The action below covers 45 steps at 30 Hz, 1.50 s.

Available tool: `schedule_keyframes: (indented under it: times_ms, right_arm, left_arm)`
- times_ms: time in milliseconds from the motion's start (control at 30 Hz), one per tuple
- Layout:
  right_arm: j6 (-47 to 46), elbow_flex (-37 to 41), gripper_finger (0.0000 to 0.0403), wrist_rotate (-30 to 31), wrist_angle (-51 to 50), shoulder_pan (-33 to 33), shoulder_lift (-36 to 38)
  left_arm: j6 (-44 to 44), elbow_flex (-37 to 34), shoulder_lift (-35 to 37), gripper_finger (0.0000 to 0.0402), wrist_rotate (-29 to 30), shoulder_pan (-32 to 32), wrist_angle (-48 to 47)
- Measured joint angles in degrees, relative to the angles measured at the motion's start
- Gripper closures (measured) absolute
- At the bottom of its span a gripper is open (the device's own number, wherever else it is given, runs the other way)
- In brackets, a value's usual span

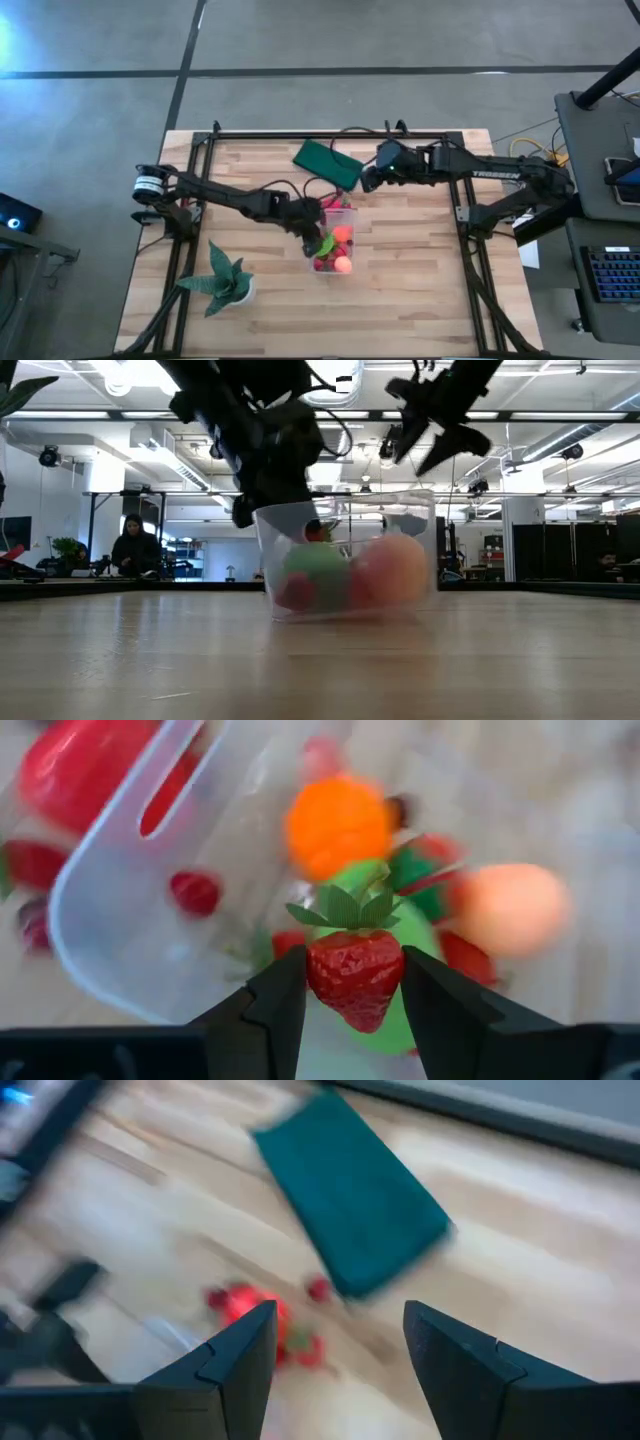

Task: Pick and placing Produce into tupperware
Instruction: Put the red strawberry into the transparent bin, then move the transparent bin to the middle of the table

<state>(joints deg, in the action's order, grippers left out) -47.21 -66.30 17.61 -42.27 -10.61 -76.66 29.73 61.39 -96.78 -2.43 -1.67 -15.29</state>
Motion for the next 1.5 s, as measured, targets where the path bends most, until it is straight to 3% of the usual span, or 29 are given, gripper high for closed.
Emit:
schedule_keyframes:
  times_ms: [133, 333, 600, 833, 933, 1133, 1500]
  right_arm:
    - [-3.55, 0.78, 0.0193, -0.29, -8.66, 0.53, 0.06]
    - [-6.13, 2.8, 0.0193, -2.58, -8.62, 1.29, 0.13]
    - [-5.03, 3.11, 0.0193, -2.59, -4.09, 2.08, -0.25]
    - [-2.73, 6.73, 0.0193, -9.6, 3.12, 0.78, -1.38]
    - [-3.35, 9.08, 0.0193, -11.57, 7.18, 0.48, -2.81]
    - [-4.49, 10.93, 0.0193, -16.66, 16.23, 0.98, -7.32]
    - [-4.71, 6.16, 0.0194, -16.31, 17.15, 2.49, -17.71]
  left_arm:
    - [3.95, -2.45, -0.26, 0.0254, 3.02, -0.09, -0.4]
    - [10.2, -1.56, -0.15, 0.0212, 5.95, -0.18, 1.76]
    - [10.0, -0.61, -0.08, 0.0201, -0.25, -0.42, 12.91]
    - [10.37, -0.7, 1.85, 0.0201, -0.25, -0.44, 8.18]
    - [10.32, -0.93, 3.98, 0.0201, 3.5, -0.45, 7.64]
    - [8.31, -2.33, 9.0, 0.0201, 19.02, 0.0, 3.67]
    - [4.18, -4.41, 7.01, 0.0201, 19.46, 6.63, 4.08]
